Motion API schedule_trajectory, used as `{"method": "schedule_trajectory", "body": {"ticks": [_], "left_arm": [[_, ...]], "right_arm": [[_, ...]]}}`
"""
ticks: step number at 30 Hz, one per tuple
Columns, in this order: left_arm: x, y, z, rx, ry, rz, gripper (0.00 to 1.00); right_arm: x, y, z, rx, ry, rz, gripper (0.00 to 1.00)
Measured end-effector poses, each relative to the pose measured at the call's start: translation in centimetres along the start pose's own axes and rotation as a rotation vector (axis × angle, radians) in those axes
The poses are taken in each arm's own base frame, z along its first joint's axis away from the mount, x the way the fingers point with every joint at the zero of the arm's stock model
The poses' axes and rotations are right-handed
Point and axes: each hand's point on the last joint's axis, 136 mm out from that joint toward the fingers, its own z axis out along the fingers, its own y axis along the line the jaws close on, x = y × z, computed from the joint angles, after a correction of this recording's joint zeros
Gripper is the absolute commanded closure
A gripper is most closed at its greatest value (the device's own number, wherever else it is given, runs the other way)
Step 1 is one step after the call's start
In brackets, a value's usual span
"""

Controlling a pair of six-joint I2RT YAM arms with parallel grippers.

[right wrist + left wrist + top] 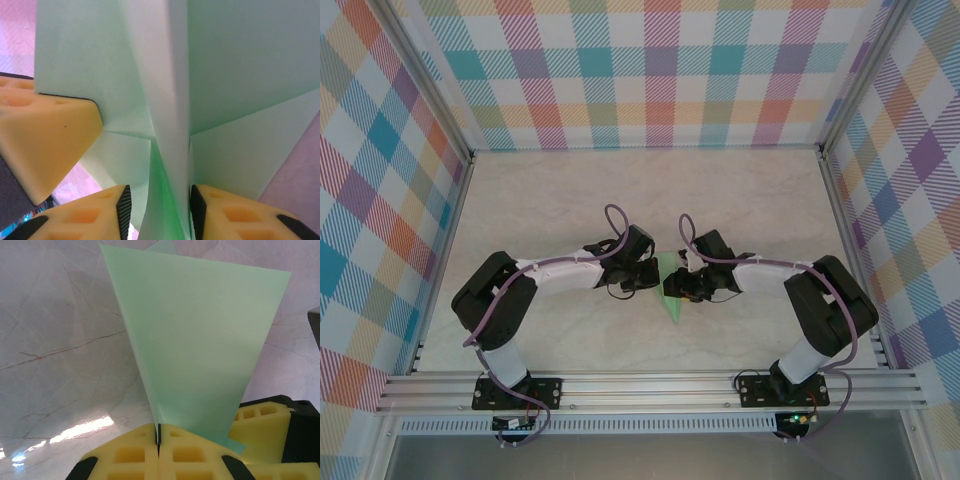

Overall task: Fold a paper plane with a square sheet of paper (pick it up from the middle)
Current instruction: Move a paper plane to the center of the table.

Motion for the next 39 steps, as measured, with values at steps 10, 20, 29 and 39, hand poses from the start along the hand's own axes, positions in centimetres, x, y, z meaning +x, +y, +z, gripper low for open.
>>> {"method": "schedule_trajectory", "body": {"ticks": [10,20,29,39], "left_arm": [[0.0,0.1,0.0,-0.001,0.000,-0.001,0.92],[0.6,1.0,-0.1,-0.013,0.003,-0.018,0.71],[-1.6,0.9,-7.1,0.016,-0.218,-0.052,0.48],[-0.9,7.2,-10.7,-0.125,-0.339,-0.162,0.46]], "right_arm": [[0.3,-0.7,1.1,0.078,0.033,-0.011,0.77],[-0.1,-0.5,0.5,0.197,0.029,-0.051,0.91],[-2.9,0.7,-3.0,0.453,-0.047,-0.101,0.87],[-3.6,-1.8,0.2,0.671,0.056,-0.109,0.89]]}}
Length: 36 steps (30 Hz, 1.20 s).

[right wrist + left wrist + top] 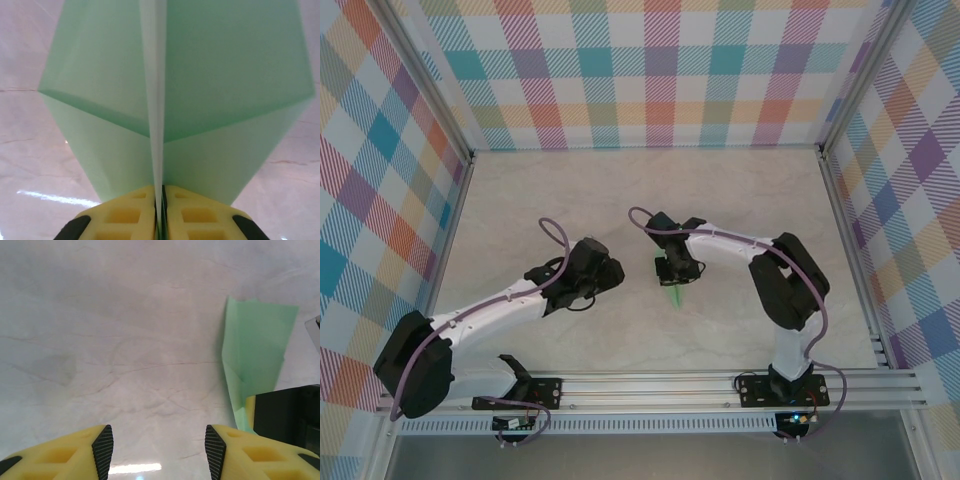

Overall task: Fold a paper plane with a square sheet of paper (pick it up from the middle)
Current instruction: Move a paper plane to the center of the table.

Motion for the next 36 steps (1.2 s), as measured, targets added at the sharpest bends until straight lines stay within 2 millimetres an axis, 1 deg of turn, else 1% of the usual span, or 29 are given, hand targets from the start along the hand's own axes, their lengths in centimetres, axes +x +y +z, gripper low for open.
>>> {"method": "schedule_trajectory", "body": {"ticks": [2,4,6,9,11,23,31,34,36], "left_arm": [[0.1,0.6,-0.1,-0.018,-0.001,-0.005,0.46],[0.1,0.9,-0.3,-0.022,-0.003,-0.009,0.46],[0.0,0.8,-0.4,-0.017,-0.008,-0.011,0.46],[-0.2,0.9,-0.5,-0.017,-0.014,-0.014,0.46],[-0.2,0.9,-0.5,-0.017,-0.014,-0.014,0.46],[0.2,1.0,0.0,-0.027,0.002,-0.011,0.47],[0.0,1.1,-0.1,-0.028,-0.004,-0.013,0.46],[0.0,1.0,-0.2,-0.024,-0.007,-0.013,0.46],[-0.2,0.9,-0.4,-0.019,-0.017,-0.014,0.45]], "right_arm": [[0.4,-0.2,0.7,0.021,0.020,-0.004,0.86],[0.5,-0.2,0.8,0.028,0.021,-0.005,0.84],[0.5,-0.1,0.8,0.028,0.022,-0.006,0.83],[0.5,-0.1,0.8,0.028,0.023,-0.007,0.84],[0.6,-0.1,0.8,0.028,0.023,-0.007,0.87],[0.7,0.1,1.0,0.027,0.026,0.000,0.88],[0.5,0.1,0.6,0.036,0.008,0.005,0.93],[0.1,0.2,0.1,0.040,-0.012,0.012,0.94],[-0.6,0.5,-0.4,0.031,-0.032,0.018,0.94]]}}
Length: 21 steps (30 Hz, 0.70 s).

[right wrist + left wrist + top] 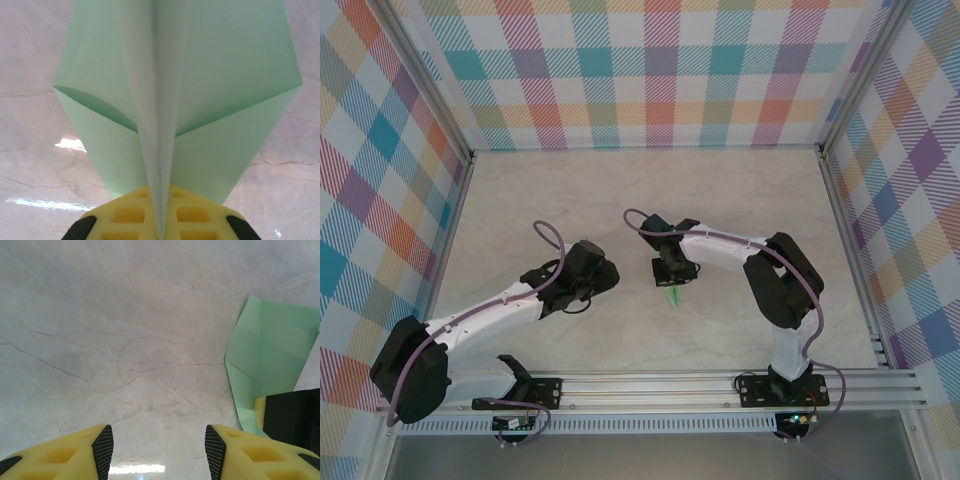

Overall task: Fold a paper plane with a square sheet of paper (pick it up from the middle)
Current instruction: Move a paper plane to the center of the table.

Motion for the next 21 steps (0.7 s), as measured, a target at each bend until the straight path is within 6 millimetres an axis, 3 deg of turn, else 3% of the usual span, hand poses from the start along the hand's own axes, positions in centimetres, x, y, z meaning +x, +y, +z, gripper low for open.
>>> {"method": "schedule_trajectory", "body": {"ticks": [6,13,21], "left_arm": [[-0.5,0.3,-0.8,0.004,-0.034,0.000,0.44],[-0.9,0.6,-1.5,0.004,-0.062,-0.003,0.42],[-0.3,1.6,-1.3,-0.019,-0.052,0.005,0.40]], "right_arm": [[-1.5,1.0,-0.8,-0.025,-0.035,0.036,0.93],[-1.3,1.1,1.5,-0.004,0.000,0.077,0.90],[-1.4,1.2,1.4,-0.011,-0.001,0.097,0.75]]}}
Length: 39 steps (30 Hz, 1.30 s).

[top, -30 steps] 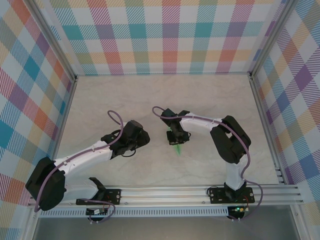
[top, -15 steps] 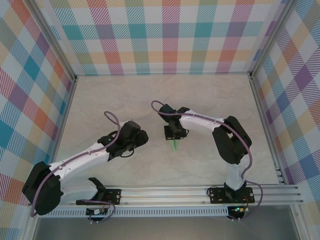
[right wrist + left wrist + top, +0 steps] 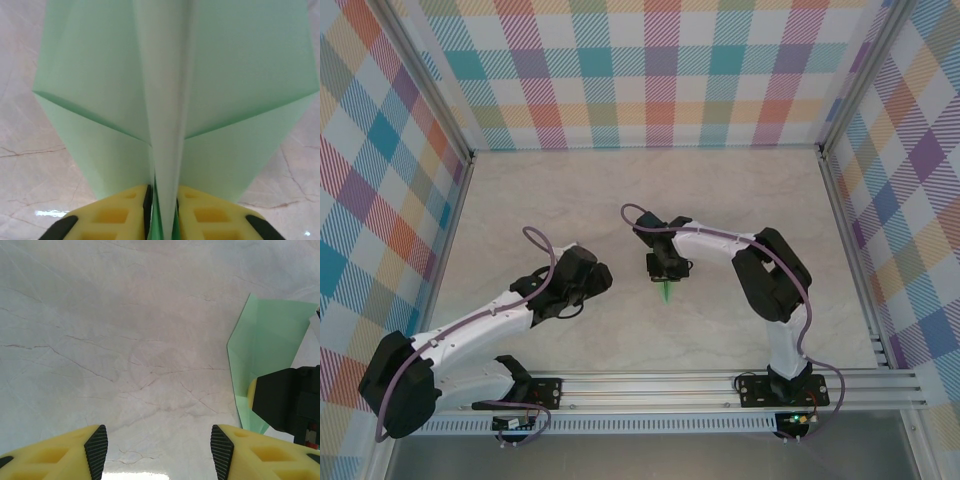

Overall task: Fold a paper plane with a square sheet of paper (pick it up from the middle)
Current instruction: Move a paper plane to the center of the table, then reset both arms

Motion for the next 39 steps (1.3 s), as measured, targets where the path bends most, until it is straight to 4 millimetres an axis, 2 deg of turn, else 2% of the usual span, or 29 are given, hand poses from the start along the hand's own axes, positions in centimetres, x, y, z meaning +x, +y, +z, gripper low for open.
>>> {"method": "schedule_trajectory", "body": {"ticks": [3,5,9,12,14,16,18,21,23,25,28,31,34,37,39], "left_arm": [[-0.3,0.0,-0.2,0.000,-0.014,0.012,0.39],[-0.6,0.0,-0.4,-0.001,-0.029,0.020,0.39],[-1.1,0.3,-0.9,-0.010,-0.057,0.045,0.38],[-1.6,0.7,-1.4,-0.026,-0.087,0.067,0.34],[-2.1,1.2,-1.9,-0.048,-0.116,0.083,0.31],[-2.9,1.8,-2.7,-0.073,-0.157,0.101,0.25],[-3.8,2.6,-3.5,-0.107,-0.208,0.122,0.17],[-5.5,3.9,-4.7,-0.168,-0.295,0.147,0.07],[-6.5,4.8,-5.3,-0.219,-0.342,0.167,0.00],[-7.5,5.7,-5.7,-0.276,-0.387,0.187,0.00],[-9.1,7.5,-6.3,-0.364,-0.438,0.185,0.00],[-10.4,9.7,-6.5,-0.446,-0.457,0.156,0.00],[-11.5,12.1,-6.2,-0.523,-0.444,0.126,0.00],[-12.0,14.1,-5.7,-0.582,-0.412,0.108,0.00],[-12.4,14.7,-5.4,-0.591,-0.416,0.109,0.00]], "right_arm": [[0.0,-0.2,-0.8,0.002,-0.005,-0.001,0.64],[-0.2,-0.2,-2.2,-0.008,-0.028,-0.012,0.61],[-1.2,0.0,-7.1,-0.070,-0.133,-0.026,0.58],[-1.5,-0.7,-11.0,-0.105,-0.235,-0.035,0.49],[-1.5,-1.9,-13.3,-0.108,-0.318,-0.035,0.41],[-1.1,-4.0,-15.4,-0.087,-0.412,-0.026,0.31],[-0.7,-6.5,-17.4,-0.043,-0.514,-0.009,0.24],[-0.5,-10.5,-19.2,0.053,-0.648,0.031,0.18],[-0.6,-13.3,-19.3,0.128,-0.706,0.066,0.16],[-0.7,-16.7,-18.4,0.221,-0.731,0.116,0.15],[-0.4,-21.3,-15.9,0.351,-0.722,0.161,0.10],[0.2,-23.9,-12.9,0.421,-0.675,0.155,0.08],[-0.5,-25.3,-10.6,0.452,-0.643,0.144,0.07],[-1.9,-24.9,-8.6,0.415,-0.643,0.099,0.07],[-2.8,-24.6,-7.4,0.379,-0.659,0.075,0.08]]}}
